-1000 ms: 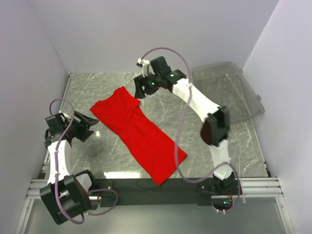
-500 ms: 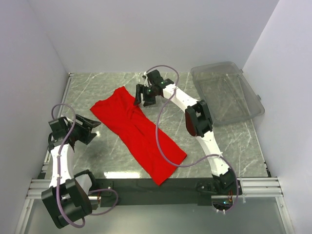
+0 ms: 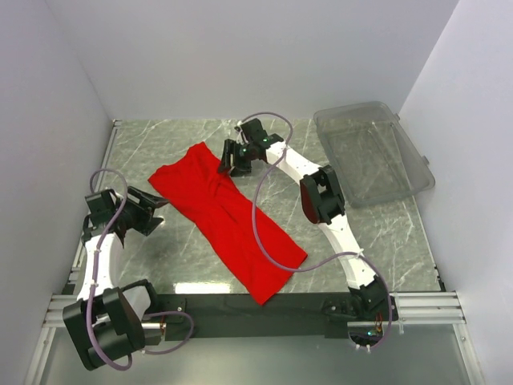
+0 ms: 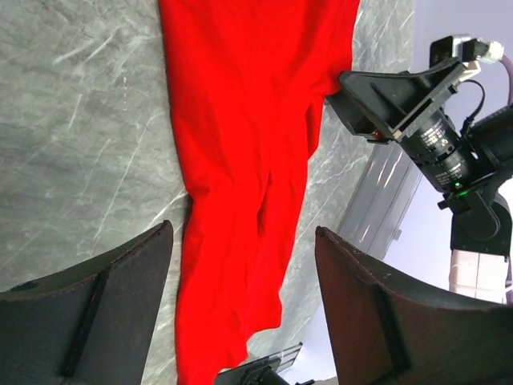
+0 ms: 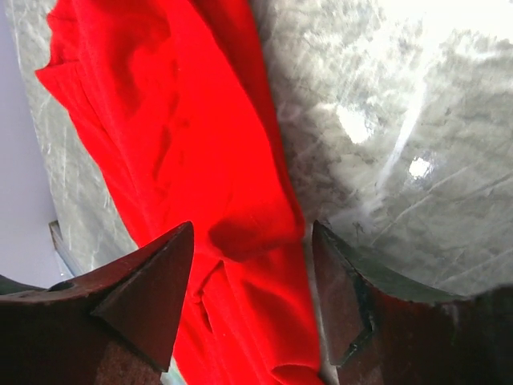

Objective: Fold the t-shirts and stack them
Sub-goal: Fold the tshirt

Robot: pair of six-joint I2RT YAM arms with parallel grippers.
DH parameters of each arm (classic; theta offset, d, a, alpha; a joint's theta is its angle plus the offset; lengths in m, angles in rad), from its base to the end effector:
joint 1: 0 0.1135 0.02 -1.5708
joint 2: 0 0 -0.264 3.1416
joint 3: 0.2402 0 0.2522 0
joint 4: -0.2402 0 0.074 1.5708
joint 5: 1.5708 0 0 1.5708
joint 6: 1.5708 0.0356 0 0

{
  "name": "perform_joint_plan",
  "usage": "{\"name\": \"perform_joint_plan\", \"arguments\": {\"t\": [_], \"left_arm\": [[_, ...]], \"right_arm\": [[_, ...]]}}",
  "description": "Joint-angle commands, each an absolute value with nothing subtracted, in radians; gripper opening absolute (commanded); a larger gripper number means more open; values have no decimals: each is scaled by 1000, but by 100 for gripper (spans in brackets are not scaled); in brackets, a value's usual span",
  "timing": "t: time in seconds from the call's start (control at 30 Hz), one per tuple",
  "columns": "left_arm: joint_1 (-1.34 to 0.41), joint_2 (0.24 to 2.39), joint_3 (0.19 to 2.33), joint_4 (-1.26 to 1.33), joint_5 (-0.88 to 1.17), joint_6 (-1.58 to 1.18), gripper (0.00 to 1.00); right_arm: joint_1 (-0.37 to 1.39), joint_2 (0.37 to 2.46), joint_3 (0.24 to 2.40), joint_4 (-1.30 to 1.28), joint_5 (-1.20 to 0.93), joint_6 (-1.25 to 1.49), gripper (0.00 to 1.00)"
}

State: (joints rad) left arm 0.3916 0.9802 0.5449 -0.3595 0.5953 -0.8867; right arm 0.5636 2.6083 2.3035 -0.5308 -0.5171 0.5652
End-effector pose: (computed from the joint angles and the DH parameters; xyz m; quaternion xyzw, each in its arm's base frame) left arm 0.1859 0.0552 0.2100 -0.4388 0.7765 -0.3518 0.2842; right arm 0.4719 0.3191 0.1536 -0.0912 0.9022 0.3874 0.1659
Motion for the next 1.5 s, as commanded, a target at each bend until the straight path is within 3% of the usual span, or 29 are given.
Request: {"name": "perform_joint_plan", "arguments": {"t": [0.0,0.2,0.63,1.07,1.4,1.47], "left_arm": [[379,980,594,-324,587,-903,77],[365,976,595,-324,583,-913,77],[359,980,589,-364,558,-890,77],[296,1187,647,-249,532,-879,76],[69,1432,811,-241,551,-810,75],[39,1456,827,-252,549,-796,74]], "right_arm": [[565,2635,2303,-523,-525,592,67],[586,2643,2281,-517,-594,614,50],[503,2617,2240,-301,-591,765,1],[347,2499,2024,-135,-529,836,0],[298,2280,1691,-2,-384,900,0],[304,2240,1652,21,-380,899,8]]}}
